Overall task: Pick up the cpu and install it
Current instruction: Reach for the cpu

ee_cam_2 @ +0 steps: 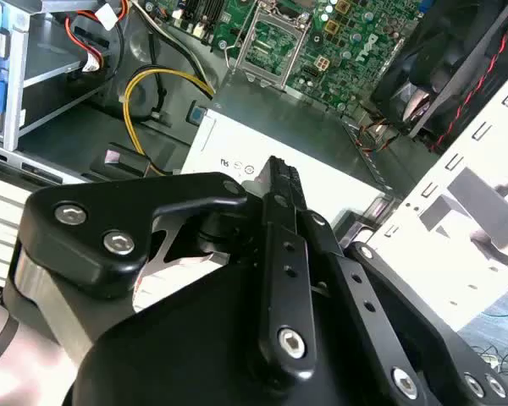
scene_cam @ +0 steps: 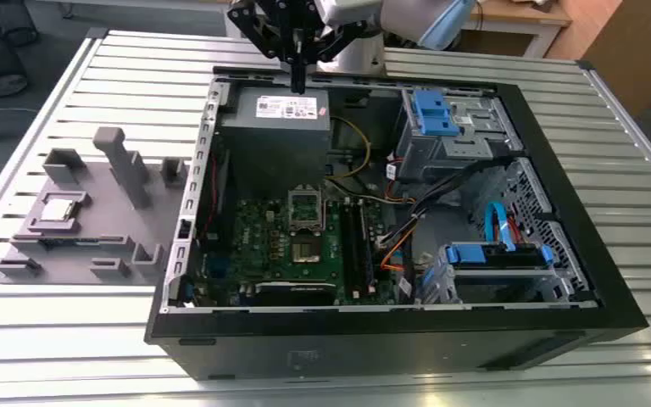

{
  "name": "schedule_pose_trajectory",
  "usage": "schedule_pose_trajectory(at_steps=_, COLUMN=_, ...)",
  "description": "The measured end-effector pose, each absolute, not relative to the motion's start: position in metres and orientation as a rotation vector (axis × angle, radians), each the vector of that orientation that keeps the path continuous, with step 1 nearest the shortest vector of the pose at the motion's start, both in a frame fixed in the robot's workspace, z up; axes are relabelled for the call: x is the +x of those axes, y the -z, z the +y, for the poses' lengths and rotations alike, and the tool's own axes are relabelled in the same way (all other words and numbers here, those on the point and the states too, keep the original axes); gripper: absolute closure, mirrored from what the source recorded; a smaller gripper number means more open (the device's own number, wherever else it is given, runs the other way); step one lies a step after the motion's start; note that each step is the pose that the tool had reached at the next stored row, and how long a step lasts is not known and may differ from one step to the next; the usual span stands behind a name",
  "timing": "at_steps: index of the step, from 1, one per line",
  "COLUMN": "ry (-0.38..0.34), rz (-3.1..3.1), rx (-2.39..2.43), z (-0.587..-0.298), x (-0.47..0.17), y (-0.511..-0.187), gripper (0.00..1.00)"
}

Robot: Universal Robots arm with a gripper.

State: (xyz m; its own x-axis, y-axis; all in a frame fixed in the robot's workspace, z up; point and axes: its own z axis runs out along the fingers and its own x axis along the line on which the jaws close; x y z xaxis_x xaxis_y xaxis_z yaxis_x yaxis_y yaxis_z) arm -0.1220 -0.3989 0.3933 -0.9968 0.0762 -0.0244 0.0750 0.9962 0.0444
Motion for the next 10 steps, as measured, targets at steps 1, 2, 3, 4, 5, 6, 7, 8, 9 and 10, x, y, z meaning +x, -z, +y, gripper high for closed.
schedule_pose_trajectory(at_steps=1, ry=-0.068, rz=3.113, rx=0.118, z=-0.3989, x=-0.122, y=-0.3933, gripper=0.9)
schedule_pose_trajectory(at_steps=2, ry=-0.068, rz=3.112, rx=0.118, z=-0.3989, x=-0.122, y=-0.3933, gripper=0.9)
schedule_pose_trajectory(at_steps=3, ry=-0.068, rz=3.113, rx=0.118, z=-0.3989, x=-0.122, y=-0.3933, gripper=0.9)
schedule_pose_trajectory(at_steps=4, ry=-0.068, rz=3.112, rx=0.118, z=-0.3989, x=-0.122, y=-0.3933, gripper=0.9)
schedule_pose_trajectory(at_steps=5, ry=-0.068, rz=3.113, rx=0.118, z=-0.3989, x=-0.1221, y=-0.3933, gripper=0.9)
schedule_pose_trajectory(at_steps=6, ry=-0.067, rz=3.113, rx=0.118, z=-0.3989, x=-0.1224, y=-0.3934, gripper=0.9)
schedule_pose_trajectory(at_steps=7, ry=-0.067, rz=3.113, rx=0.118, z=-0.3989, x=-0.1226, y=-0.3934, gripper=0.9)
schedule_pose_trajectory(at_steps=8, ry=-0.068, rz=3.112, rx=0.118, z=-0.3989, x=-0.1228, y=-0.3933, gripper=0.9)
schedule_pose_trajectory(at_steps=9, ry=-0.068, rz=3.112, rx=0.118, z=-0.3989, x=-0.1229, y=-0.3933, gripper=0.9)
schedule_pose_trajectory(at_steps=10, ry=-0.068, rz=3.113, rx=0.118, z=-0.3989, x=-0.1231, y=-0.3933, gripper=0.9)
